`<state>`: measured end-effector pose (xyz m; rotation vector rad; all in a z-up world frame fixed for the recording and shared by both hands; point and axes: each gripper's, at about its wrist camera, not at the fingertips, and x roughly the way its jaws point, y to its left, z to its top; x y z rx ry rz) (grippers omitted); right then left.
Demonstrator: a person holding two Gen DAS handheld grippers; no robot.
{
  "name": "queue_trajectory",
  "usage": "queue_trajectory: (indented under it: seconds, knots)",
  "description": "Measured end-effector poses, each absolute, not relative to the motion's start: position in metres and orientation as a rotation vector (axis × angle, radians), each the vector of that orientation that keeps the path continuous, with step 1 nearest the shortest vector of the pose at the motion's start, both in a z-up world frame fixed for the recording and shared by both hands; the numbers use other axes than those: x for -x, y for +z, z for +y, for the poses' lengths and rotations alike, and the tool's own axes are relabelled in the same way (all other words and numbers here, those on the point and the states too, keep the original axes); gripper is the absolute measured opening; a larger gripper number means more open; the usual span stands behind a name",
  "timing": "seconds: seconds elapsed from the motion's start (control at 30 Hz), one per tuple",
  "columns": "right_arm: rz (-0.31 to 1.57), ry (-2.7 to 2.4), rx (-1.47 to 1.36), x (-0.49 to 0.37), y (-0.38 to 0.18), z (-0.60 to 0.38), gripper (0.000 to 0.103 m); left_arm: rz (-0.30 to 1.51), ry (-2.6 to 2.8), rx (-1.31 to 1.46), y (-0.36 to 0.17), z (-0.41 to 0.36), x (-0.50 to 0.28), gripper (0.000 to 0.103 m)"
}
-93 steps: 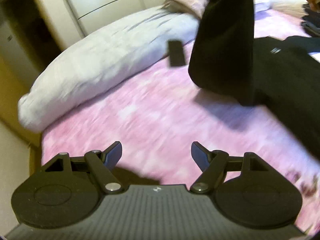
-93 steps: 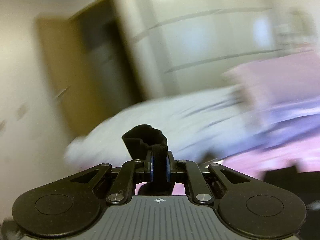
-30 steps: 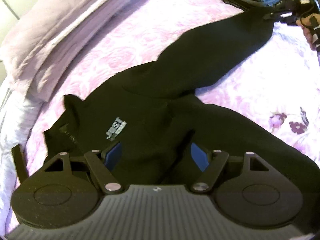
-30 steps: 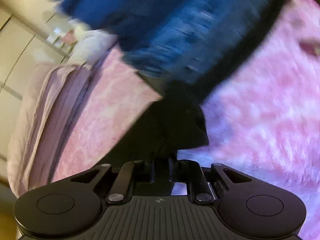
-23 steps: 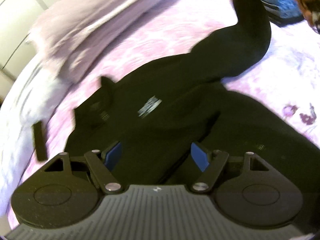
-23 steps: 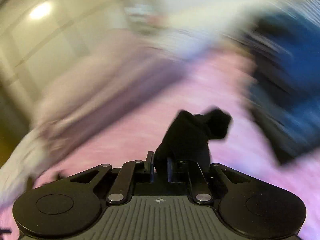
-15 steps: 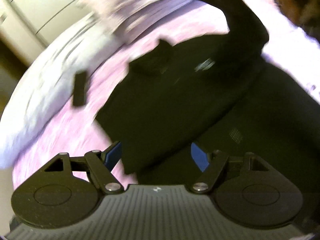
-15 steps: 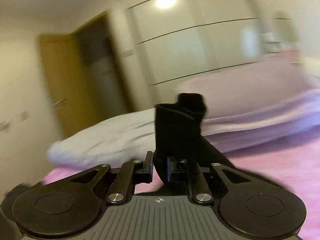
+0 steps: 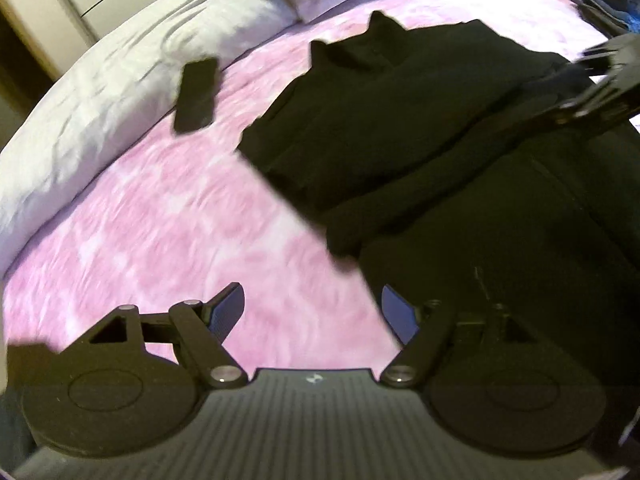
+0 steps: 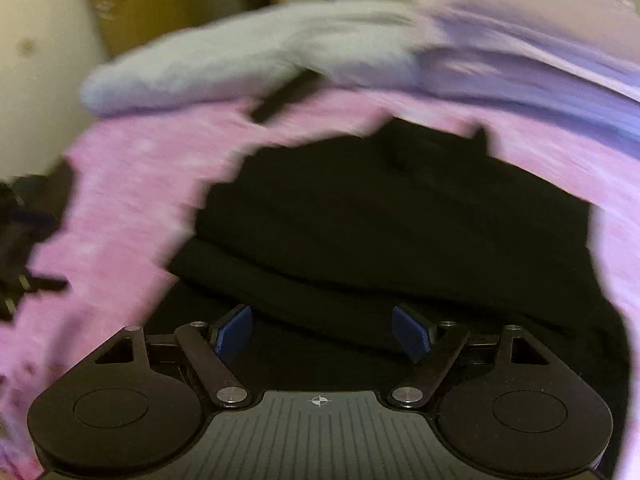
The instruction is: Fold clothes
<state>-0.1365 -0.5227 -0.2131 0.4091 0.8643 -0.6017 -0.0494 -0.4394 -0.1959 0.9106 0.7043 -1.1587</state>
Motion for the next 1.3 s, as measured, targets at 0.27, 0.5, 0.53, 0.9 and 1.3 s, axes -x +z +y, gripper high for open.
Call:
queue_trajectory:
  seconds: [0.27, 0.5, 0.53, 0.9, 1.3]
  knots:
    - [0.882, -0.858, -0.508, 0.234, -0.221, -0.622, 0.080, 0.714, -1.237, -0.836, -0.241, -0.530, 0.048, 0.071]
    - [0.901, -0.758, -0.622, 0.258, -0.261, -0.688, 0.080, 0.933, -1.162, -0.799, -0.285, -0.561, 0.041, 0.072]
    - [0.935, -0.758, -0.603, 0.262, -0.264, -0.690, 0.080, 0.924, -1.150, -0.819, -0.283, -0.561, 0.045, 0.072]
    - [0.974, -0.581, -0.547, 0.329, -0.222, -0.626, 0.080, 0.832, -1.099, -0.919, -0.220, -0.472, 0.176, 0.072]
    - [1.142, -0.363, -0.291, 0.362, -0.242, -0.443, 0.080, 0.626, -1.447, -1.206, -0.245, -0.347, 0.372, 0.072]
